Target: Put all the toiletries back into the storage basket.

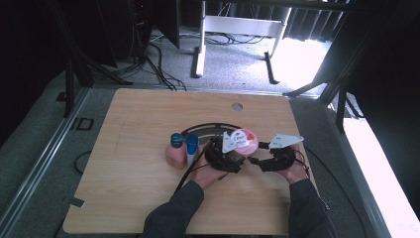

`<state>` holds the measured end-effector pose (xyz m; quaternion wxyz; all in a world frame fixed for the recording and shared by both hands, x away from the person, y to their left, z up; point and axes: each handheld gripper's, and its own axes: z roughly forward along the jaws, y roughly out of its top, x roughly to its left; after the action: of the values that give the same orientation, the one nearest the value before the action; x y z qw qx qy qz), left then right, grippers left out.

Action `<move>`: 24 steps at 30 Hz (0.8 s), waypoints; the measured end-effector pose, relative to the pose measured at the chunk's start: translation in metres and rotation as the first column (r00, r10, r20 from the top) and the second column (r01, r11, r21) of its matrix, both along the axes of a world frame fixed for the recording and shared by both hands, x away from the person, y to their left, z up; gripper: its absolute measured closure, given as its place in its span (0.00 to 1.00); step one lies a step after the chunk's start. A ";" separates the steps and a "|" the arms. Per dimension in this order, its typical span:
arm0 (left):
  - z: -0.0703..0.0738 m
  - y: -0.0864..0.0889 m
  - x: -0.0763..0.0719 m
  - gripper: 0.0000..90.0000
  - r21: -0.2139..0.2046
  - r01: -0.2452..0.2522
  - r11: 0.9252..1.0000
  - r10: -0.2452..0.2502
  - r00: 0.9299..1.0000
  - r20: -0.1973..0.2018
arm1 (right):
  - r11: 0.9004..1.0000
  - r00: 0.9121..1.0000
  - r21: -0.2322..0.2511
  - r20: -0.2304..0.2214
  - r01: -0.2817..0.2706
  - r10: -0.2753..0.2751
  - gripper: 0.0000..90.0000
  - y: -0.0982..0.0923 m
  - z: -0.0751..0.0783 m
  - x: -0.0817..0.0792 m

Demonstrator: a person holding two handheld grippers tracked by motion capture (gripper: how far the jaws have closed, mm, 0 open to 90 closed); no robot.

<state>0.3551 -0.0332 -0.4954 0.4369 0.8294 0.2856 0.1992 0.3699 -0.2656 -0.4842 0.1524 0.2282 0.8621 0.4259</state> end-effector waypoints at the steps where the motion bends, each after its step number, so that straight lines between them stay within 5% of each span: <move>1: 0.000 -0.001 0.001 0.16 0.002 -0.001 1.000 0.001 1.000 -0.001 | 1.000 1.000 -0.002 -0.001 -0.001 0.001 0.33 0.000 0.000 0.001; 24: -0.003 -0.007 0.021 0.17 -0.005 -0.039 0.999 0.039 0.999 0.014 | 1.000 1.000 -0.022 -0.012 0.019 -0.019 0.36 -0.001 0.002 0.024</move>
<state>0.3766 -0.0397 -0.4983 0.4370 0.8211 0.2991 0.2128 0.3940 -0.2665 -0.4824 0.1536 0.2374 0.8654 0.4137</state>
